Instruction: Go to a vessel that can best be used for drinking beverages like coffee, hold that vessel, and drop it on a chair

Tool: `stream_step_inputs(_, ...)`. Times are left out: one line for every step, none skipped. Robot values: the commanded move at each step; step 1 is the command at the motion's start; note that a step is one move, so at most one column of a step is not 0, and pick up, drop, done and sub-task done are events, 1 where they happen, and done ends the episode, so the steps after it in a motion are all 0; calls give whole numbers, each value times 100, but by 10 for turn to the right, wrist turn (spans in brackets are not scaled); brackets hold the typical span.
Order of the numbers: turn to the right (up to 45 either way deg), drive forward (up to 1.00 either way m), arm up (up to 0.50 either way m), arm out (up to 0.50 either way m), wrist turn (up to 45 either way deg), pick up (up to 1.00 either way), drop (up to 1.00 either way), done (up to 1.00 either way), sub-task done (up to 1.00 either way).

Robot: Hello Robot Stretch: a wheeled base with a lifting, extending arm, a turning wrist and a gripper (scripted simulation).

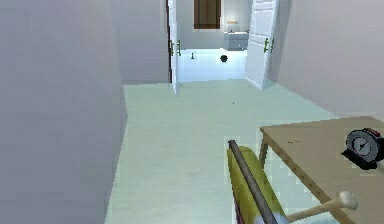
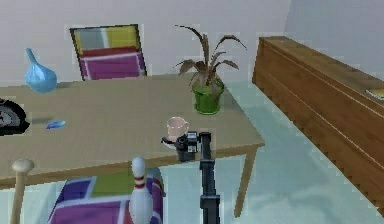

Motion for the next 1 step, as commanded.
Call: stream_step_inputs(0,0,0,0,0,100,0,0,0)
